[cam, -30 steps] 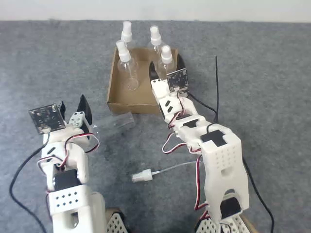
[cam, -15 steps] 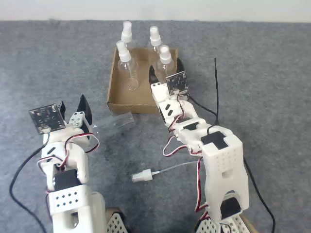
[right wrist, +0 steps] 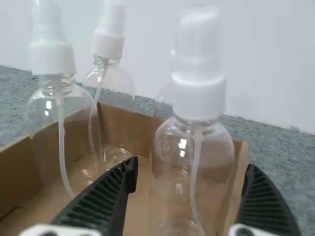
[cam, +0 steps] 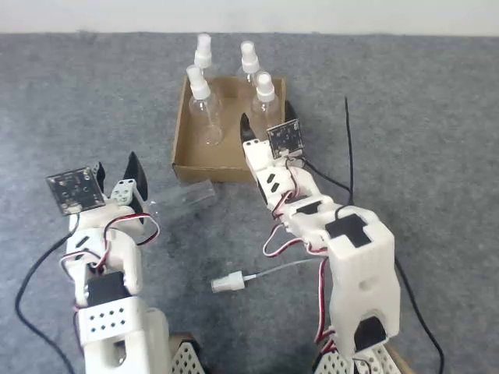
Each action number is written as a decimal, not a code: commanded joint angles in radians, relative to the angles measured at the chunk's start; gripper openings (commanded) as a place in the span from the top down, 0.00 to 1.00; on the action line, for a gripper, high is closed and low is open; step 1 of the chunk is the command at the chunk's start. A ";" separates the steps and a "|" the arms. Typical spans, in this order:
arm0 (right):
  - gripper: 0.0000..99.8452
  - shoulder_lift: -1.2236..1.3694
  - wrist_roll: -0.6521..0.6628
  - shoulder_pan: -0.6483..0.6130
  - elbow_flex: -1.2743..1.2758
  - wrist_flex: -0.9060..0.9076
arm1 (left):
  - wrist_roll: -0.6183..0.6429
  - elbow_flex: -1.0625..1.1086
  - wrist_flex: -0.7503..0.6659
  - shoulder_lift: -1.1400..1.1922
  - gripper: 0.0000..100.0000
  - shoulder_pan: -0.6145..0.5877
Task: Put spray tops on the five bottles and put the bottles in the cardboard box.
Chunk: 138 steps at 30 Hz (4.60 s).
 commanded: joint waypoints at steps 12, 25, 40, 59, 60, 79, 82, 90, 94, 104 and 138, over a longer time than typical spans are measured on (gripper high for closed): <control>0.71 -0.329 0.008 -0.004 0.230 -0.019 | 0.003 -0.012 -0.035 -0.015 0.81 -0.006; 0.71 -0.581 0.008 -0.002 0.396 0.124 | 0.012 -0.012 -0.071 -0.015 0.81 -0.087; 0.71 -0.860 0.008 -0.005 0.578 0.234 | 0.012 -0.012 -0.075 -0.015 0.81 -0.089; 0.71 -1.326 0.006 -0.073 0.671 0.714 | 0.210 -0.012 -0.133 -0.015 0.81 -0.252; 0.71 -1.357 0.006 -0.090 0.671 0.759 | 0.210 -0.012 -0.133 -0.015 0.81 -0.252; 0.99 -1.590 0.298 -0.366 0.560 1.310 | 0.210 -0.013 -0.133 -0.015 0.81 -0.253; 0.99 -1.590 0.334 -0.389 0.488 1.420 | 0.210 -0.013 -0.133 -0.015 0.81 -0.253; 0.99 -1.564 0.423 -0.449 0.413 1.500 | 0.210 -0.013 -0.133 -0.015 0.81 -0.255; 0.99 -1.438 0.462 -0.449 0.354 1.500 | 0.236 -0.016 -0.133 -0.015 0.81 -0.295; 0.90 -1.035 0.580 -0.449 0.127 1.501 | 0.259 -0.018 -0.133 -0.015 0.81 -0.302; 0.72 -0.308 0.830 -0.529 -0.525 1.682 | 0.308 -0.027 -0.133 -0.015 0.81 -0.382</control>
